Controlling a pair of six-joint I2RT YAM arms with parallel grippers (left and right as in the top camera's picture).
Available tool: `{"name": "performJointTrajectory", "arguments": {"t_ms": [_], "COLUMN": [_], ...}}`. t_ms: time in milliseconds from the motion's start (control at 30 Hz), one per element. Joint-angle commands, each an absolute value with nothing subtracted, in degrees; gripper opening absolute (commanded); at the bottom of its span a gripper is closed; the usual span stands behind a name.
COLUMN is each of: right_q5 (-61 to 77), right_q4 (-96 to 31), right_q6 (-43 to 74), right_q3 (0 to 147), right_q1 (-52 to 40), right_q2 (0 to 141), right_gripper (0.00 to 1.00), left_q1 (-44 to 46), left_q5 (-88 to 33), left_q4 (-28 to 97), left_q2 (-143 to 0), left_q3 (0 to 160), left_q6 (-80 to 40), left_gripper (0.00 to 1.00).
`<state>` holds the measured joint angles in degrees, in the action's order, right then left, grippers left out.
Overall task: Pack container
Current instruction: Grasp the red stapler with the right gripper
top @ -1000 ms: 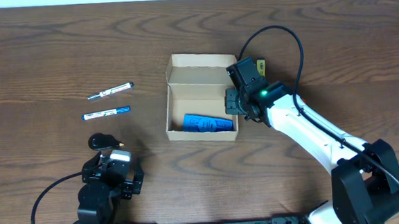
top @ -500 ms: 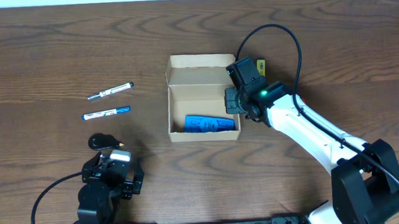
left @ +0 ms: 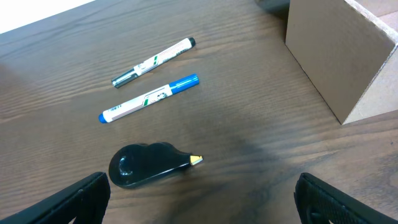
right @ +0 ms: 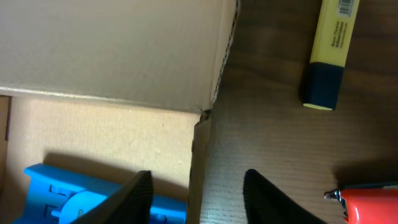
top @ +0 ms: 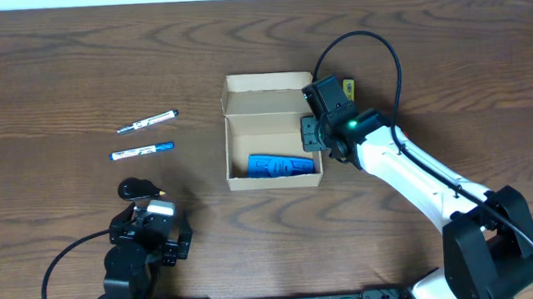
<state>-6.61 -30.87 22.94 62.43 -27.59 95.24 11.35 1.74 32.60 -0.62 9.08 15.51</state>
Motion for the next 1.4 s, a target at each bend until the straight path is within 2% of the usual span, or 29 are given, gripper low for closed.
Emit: {"name": "performJointTrajectory", "arguments": {"t_ms": [0,267,533,667,933,1367], "right_q5": [-5.98,-8.78,-15.49,-15.44,-14.76,-10.59], "right_q4": [-32.82,-45.74,-59.64,-63.7,-63.55,-59.46], "right_q6": [22.15,23.09,43.24,52.01,62.78,67.22], "right_q3": [64.55,73.06,73.43,72.31,71.7,71.72], "right_q1": [-28.14,-26.96,-20.36,-16.53,-13.63,-9.89], "right_q2": [93.49,81.91,74.11,75.7,83.29,98.02], "right_gripper": [0.54,0.61,0.66,0.7,0.7,0.76], "left_q1": [11.55,11.55,11.55,11.55,11.55,11.55], "left_q5": [2.52,2.52,2.52,2.52,2.52,2.52], "left_q4": [32.75,32.75,32.75,32.75,32.75,32.75], "left_q2": [-0.36,-0.36,-0.36,-0.36,-0.36,-0.36], "left_q3": [8.56,8.56,8.56,8.56,8.56,8.56], "left_q6": [16.56,16.56,16.56,16.53,16.53,16.53], "left_gripper": [0.95,0.96,0.95,0.95,0.95,0.95]}}
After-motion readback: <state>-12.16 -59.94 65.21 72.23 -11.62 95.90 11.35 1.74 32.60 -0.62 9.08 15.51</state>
